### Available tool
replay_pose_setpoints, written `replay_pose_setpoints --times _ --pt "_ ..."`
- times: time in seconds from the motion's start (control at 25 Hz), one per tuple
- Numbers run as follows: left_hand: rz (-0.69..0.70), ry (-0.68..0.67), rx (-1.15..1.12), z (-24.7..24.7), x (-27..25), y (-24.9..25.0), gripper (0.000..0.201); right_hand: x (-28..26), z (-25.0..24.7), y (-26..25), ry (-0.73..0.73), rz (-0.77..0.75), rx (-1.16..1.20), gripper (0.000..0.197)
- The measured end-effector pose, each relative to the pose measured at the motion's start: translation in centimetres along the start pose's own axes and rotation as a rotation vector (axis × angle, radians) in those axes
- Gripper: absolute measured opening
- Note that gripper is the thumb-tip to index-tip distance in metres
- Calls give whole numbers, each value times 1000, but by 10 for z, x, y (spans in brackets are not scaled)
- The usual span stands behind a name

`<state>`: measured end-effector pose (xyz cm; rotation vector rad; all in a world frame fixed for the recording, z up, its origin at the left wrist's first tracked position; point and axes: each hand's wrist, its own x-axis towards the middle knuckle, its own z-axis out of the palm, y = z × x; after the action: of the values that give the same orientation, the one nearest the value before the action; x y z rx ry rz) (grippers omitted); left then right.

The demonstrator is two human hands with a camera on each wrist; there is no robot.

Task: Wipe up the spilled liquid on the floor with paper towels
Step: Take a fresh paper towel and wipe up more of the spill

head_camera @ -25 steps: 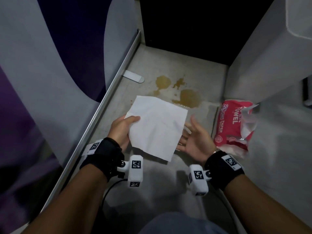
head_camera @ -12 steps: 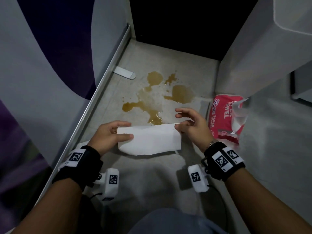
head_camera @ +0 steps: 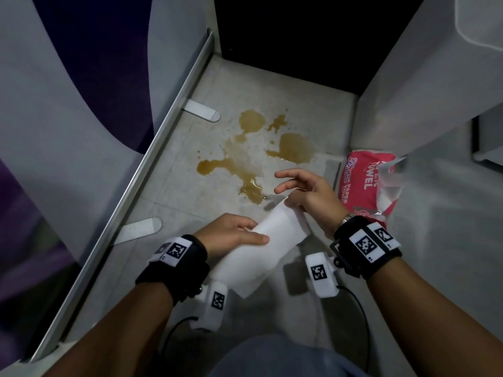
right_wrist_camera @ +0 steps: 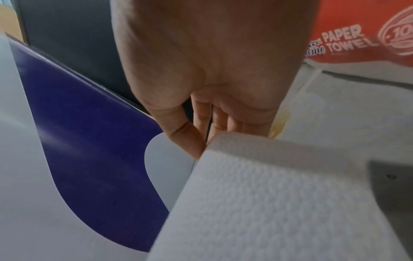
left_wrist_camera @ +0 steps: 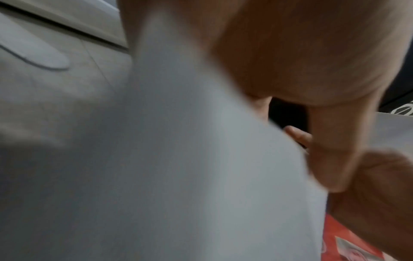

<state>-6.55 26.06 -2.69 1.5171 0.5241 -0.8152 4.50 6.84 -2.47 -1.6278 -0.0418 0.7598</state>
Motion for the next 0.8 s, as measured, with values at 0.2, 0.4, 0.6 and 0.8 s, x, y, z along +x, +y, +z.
replay_pose_setpoints --times 0.2,0.4,0.6,0.8 --pt "75 205 -196 8 4 -1 17 -3 -2 12 324 -61 -45 41" --pt "95 354 -517 12 3 -6 34 -35 32 39 -45 309 356 59" --pt "142 428 -476 17 3 -12 32 -33 44 53 63 274 275 23" --pt "34 359 -471 7 6 -18 10 -25 36 56 149 230 77 13"
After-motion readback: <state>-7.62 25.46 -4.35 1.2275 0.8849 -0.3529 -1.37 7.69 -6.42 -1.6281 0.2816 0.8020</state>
